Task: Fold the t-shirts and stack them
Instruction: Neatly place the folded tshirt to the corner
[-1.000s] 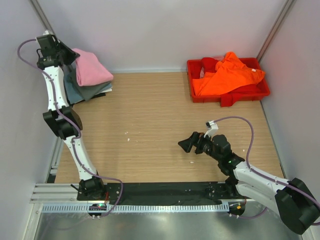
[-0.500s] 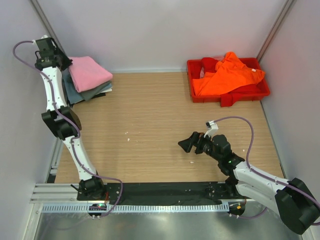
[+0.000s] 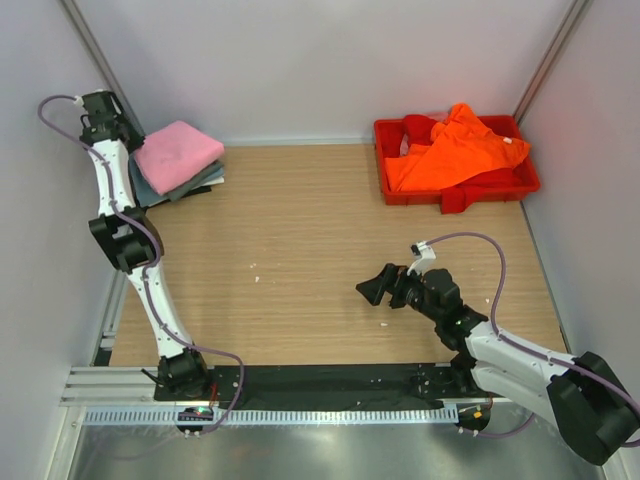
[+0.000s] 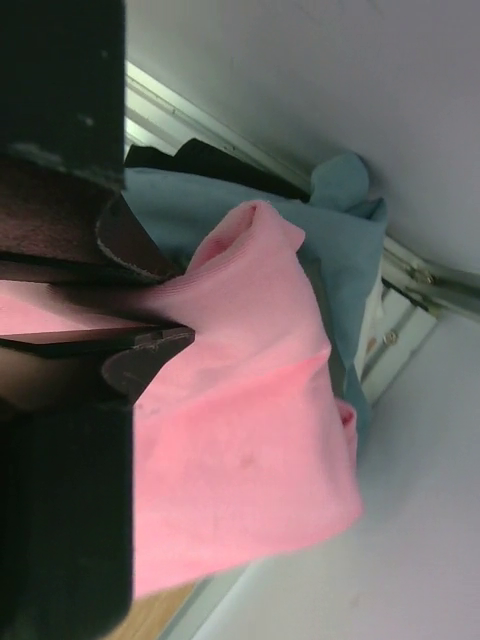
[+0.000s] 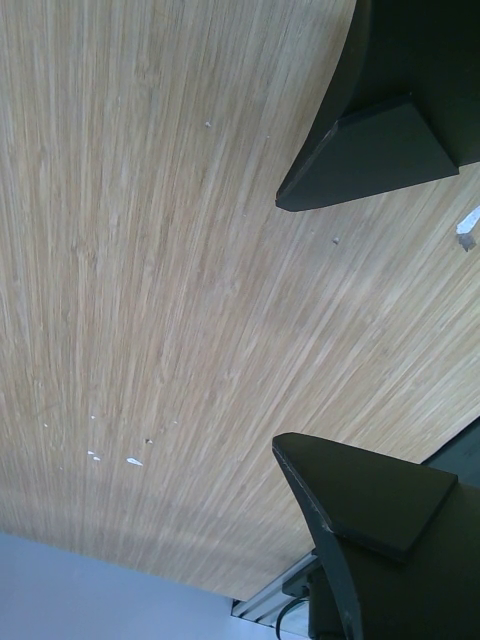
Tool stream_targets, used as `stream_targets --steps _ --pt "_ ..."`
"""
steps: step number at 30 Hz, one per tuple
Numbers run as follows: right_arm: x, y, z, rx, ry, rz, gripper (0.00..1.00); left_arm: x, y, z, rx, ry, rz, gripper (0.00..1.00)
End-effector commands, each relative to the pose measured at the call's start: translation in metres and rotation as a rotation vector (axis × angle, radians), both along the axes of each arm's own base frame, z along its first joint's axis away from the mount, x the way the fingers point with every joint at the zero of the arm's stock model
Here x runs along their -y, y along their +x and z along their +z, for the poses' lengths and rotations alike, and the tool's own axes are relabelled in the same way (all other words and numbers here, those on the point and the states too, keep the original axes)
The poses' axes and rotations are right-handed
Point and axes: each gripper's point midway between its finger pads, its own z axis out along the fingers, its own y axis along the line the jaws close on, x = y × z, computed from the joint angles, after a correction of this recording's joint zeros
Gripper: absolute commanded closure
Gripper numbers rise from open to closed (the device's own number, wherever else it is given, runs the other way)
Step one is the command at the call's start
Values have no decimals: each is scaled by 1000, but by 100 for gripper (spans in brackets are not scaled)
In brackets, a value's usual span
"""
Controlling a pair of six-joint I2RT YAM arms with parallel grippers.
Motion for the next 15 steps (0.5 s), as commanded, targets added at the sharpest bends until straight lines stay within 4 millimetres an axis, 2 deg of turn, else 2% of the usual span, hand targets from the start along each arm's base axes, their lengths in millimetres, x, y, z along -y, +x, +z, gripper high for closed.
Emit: stream_targets --steps 1,3,4,7,9,10,11,14,15 --pt "-3 9 18 61 39 -8 0 -26 6 -7 -2 89 41 79" --pt "-4 8 17 60 40 -7 0 -33 7 -16 -16 98 59 79" --pt "-3 9 17 60 38 -10 0 -37 7 -29 -37 94 64 79" --pt "-4 9 16 57 35 -3 0 -45 8 -40 -43 85 75 77" --pt "-4 9 16 56 36 -3 0 -48 8 -46 -46 68 81 73" --pt "-4 9 16 54 35 -3 0 -48 9 -43 -38 64 83 70" --pt "-4 10 16 55 37 -4 0 -49 8 -38 -28 64 91 61" --pt "-4 10 16 56 38 -7 0 -52 0 -23 -26 74 134 46" --pt "-4 10 17 57 39 -7 0 -55 -5 -8 -14 88 160 45"
